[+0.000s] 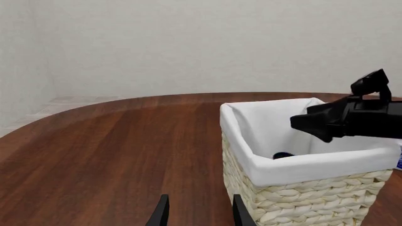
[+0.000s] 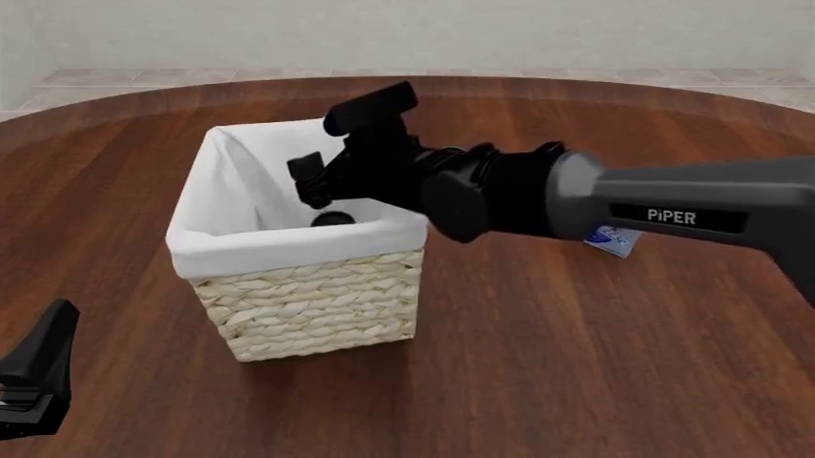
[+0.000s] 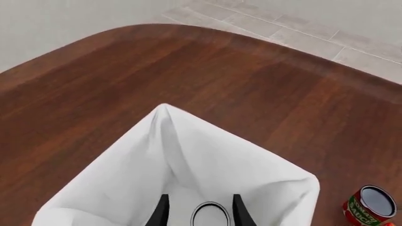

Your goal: Pick up the alphabet soup and put it in the basket.

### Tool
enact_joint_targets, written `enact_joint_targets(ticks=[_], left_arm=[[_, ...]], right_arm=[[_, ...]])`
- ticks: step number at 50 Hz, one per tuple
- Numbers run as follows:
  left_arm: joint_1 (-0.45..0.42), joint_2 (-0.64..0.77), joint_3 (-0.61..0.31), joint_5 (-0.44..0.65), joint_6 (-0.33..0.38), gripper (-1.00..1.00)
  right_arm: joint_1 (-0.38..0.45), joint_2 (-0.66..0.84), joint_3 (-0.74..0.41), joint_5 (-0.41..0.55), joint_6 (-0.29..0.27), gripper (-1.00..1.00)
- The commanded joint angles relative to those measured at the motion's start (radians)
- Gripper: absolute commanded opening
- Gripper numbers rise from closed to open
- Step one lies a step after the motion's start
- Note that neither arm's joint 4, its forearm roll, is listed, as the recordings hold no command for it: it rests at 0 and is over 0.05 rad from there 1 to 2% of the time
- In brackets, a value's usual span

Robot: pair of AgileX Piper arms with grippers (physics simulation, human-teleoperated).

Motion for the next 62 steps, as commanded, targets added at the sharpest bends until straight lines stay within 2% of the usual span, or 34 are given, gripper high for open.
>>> enact_joint_targets(ticks=[1, 24, 62], left_arm=[[0.0, 0.0, 0.0, 0.0, 0.0, 1.0], [0.0, 0.0, 0.0, 0.0, 0.0, 1.0], [0.0, 0.0, 0.0, 0.0, 0.0, 1.0]], right_arm=[[-0.005, -0.027, 0.002, 0.01, -0.012, 1.0], [-0.012, -0.104, 0.01, 0.038, -0.035, 1.0], [-0.007, -0.295, 0.133, 0.029, -0.054, 1.0]])
